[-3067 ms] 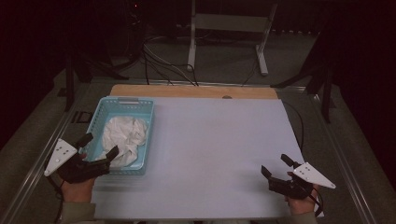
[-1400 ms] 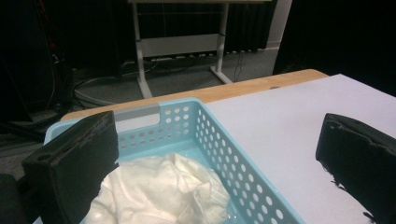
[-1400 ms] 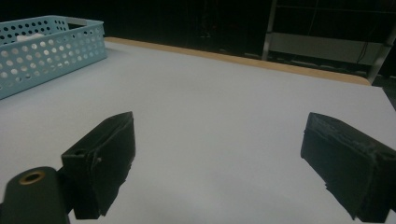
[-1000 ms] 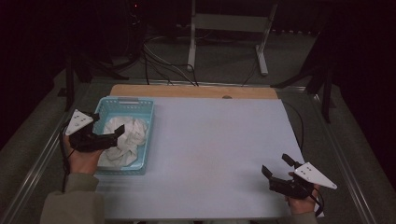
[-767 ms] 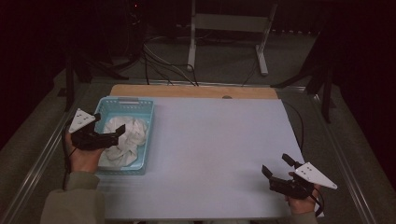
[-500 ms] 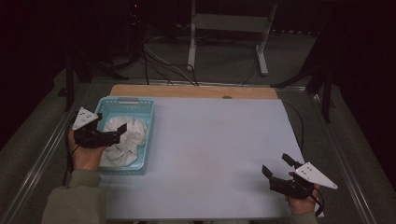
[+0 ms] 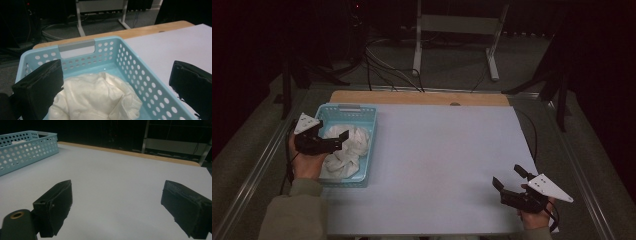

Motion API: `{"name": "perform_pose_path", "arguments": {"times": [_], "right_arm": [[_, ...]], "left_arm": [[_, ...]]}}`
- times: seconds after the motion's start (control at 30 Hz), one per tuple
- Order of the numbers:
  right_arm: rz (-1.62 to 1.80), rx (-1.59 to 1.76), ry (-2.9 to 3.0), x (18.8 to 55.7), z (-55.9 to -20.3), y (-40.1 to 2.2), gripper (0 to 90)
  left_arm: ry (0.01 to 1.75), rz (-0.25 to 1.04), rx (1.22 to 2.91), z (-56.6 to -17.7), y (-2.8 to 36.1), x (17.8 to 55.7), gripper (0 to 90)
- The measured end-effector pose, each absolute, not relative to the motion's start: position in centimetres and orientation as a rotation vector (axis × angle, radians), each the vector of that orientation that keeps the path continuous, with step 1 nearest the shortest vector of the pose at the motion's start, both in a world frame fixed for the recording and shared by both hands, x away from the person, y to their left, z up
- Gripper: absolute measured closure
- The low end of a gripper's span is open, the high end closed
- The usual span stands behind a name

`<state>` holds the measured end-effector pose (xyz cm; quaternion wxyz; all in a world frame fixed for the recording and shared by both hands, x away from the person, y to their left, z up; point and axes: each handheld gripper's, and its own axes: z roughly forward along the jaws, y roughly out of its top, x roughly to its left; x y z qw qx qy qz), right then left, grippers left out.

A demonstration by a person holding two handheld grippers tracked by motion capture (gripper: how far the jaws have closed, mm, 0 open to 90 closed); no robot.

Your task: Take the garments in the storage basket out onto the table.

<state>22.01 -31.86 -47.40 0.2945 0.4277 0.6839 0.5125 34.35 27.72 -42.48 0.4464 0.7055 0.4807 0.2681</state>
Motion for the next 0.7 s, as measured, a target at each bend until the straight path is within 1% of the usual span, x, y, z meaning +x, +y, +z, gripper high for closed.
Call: {"name": "perform_pose_path", "arguments": {"times": [0.7], "right_arm": [[1.369,1.136,1.821,22.0,-47.4,-31.9,10.3]], "left_arm": [[1.252,0.631,1.741,-44.5,28.3,36.7,0.5]]}}
